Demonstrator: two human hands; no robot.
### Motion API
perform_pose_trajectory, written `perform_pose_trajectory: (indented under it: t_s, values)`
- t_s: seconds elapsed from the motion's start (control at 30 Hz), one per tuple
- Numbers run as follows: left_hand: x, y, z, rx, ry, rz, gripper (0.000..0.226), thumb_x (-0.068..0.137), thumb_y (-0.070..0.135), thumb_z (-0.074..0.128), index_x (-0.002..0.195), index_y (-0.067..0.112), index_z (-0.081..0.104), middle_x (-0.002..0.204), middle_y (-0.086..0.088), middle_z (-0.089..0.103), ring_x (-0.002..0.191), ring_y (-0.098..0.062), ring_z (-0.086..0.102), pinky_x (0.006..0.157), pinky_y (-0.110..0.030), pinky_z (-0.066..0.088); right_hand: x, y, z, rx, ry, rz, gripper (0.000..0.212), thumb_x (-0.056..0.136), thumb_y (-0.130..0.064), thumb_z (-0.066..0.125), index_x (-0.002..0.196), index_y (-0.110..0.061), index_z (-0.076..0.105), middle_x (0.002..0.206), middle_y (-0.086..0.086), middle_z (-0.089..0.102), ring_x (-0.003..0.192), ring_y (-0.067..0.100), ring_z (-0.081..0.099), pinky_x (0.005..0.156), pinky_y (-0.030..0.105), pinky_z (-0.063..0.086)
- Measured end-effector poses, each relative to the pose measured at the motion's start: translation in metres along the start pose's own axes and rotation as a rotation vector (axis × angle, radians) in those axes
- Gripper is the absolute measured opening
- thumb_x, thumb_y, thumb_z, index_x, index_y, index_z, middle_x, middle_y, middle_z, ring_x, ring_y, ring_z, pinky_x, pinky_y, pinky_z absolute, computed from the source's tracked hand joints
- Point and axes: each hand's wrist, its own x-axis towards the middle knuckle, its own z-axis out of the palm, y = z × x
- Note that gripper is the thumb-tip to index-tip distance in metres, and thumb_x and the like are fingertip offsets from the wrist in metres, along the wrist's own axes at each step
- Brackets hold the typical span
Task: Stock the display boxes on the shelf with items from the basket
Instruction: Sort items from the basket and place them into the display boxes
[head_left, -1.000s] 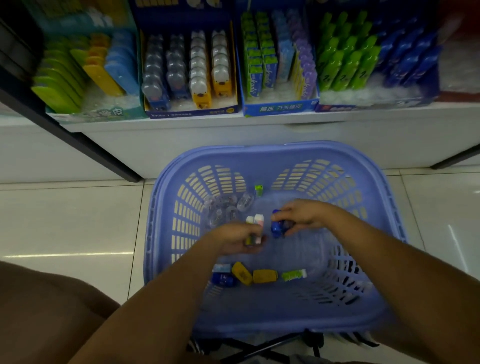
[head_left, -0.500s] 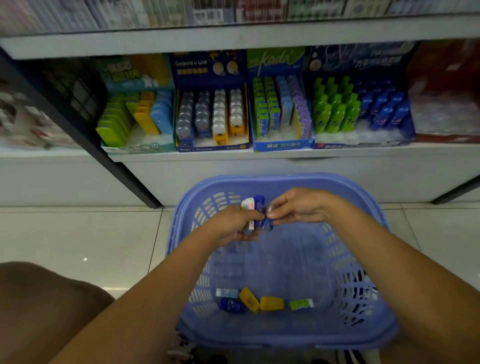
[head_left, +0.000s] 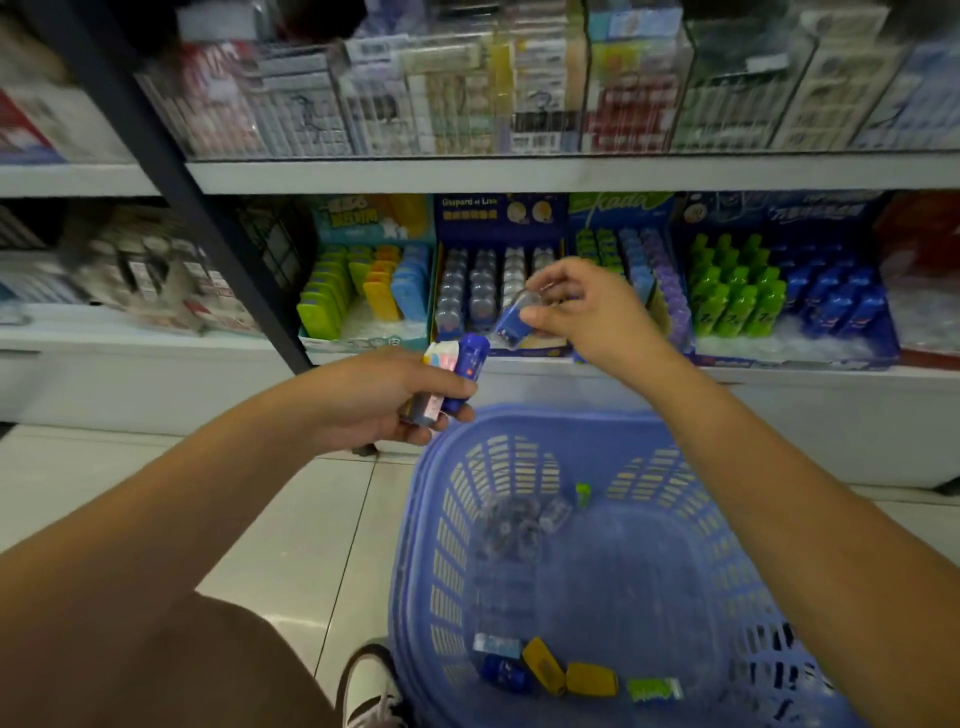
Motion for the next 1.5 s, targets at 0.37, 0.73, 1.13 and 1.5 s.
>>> perform_pose_trajectory:
  t_s: [0.37,0.73,1.13,1.5]
  values:
    - [-0.004,-0.028,-0.041,-0.111,0.072,-0.017,0.015,0.082,0.018,0.070,0.094,0.010,0.065,0.075,-0.003,0.072,0.059,-0.010,0.053,0.046,-0.018,0.045,0.049,0.018,0.051,-0.570,0.020,-0.238,0.021,0.075,-0.016,0.077,0.094,-0.014,0.069,0.089,0.002,0.066,0.088,0.019,0.058,0.076,0.030,0.047]
    - [-0.013,-0.033,-0.064,-0.110,0.113,0.034,0.050,0.060,0.034,0.079,0.102,0.012,0.065,0.084,-0.001,0.075,0.088,-0.017,0.054,0.049,-0.018,0.048,0.034,0.017,0.052,-1.052,0.115,-0.451,0.023,0.082,-0.019,0.069,0.102,-0.008,0.074,0.122,0.015,0.059,0.125,0.041,0.042,0.097,0.051,0.040]
    - [-0.016,-0.028,-0.039,0.079,-0.059,0.141,0.016,0.082,0.024,0.070,0.093,0.014,0.065,0.061,0.003,0.060,0.063,-0.010,0.045,0.050,-0.017,0.042,-0.046,-0.039,0.064,0.190,-0.312,-0.109,0.032,0.078,-0.027,0.071,0.109,-0.032,0.064,0.117,-0.005,0.061,0.097,0.011,0.065,0.086,0.026,0.054]
    - [0.013,-0.003,-0.003,0.055,-0.069,0.160,0.016,0.086,0.027,0.066,0.075,0.016,0.067,0.055,0.008,0.061,0.044,-0.001,0.046,0.041,-0.012,0.037,-0.059,-0.020,0.024,-0.476,-0.193,-0.232,0.033,0.073,-0.035,0.078,0.102,-0.033,0.062,0.084,-0.015,0.061,0.076,0.003,0.055,0.068,0.021,0.047]
